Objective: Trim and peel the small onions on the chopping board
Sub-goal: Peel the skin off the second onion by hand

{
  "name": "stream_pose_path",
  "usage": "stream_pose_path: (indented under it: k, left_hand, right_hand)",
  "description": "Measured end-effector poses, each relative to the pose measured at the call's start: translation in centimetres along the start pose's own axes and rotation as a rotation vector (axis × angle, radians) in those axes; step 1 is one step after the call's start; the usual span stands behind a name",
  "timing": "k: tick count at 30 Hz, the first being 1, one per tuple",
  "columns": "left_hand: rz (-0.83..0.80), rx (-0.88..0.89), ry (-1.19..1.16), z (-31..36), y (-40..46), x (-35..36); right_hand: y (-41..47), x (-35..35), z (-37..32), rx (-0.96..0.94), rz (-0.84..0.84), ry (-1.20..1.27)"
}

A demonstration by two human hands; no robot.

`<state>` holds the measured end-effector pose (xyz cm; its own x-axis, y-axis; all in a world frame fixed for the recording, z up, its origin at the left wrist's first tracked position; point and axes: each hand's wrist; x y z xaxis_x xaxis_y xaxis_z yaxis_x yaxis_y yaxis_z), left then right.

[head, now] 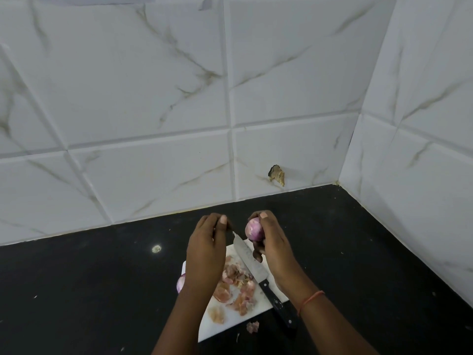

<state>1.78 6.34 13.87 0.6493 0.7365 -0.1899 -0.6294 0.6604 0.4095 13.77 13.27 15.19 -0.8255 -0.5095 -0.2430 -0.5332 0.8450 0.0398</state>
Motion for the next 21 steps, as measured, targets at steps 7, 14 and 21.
stream_pose_path:
  k: [7, 14, 21]
  left_hand:
    - [-0.112, 0.056, -0.253, 1.3, -1.2, 0.9]
    - [-0.080, 0.008, -0.255, 1.3, -0.7, 0.4]
    - [-0.071, -0.031, -0.243, 0.6, -0.4, 0.4]
  right_hand:
    - [0.2, 0.4, -0.1, 0.060, -0.030, 0.017]
    - [0.4, 0.6, 0.0, 0.076, -0.047, 0.019]
    - [0.5, 0.5, 0.2, 0.053, -0.056, -0.007]
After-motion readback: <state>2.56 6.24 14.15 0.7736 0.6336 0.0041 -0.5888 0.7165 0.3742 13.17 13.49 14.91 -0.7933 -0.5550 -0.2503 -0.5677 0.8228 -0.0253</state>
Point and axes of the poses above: each hand's wrist, its own y-axis towards the middle knuckle, its own x-axis out of the palm, z = x × y, and after that the axes turned 15 degrees about -y, right-handed
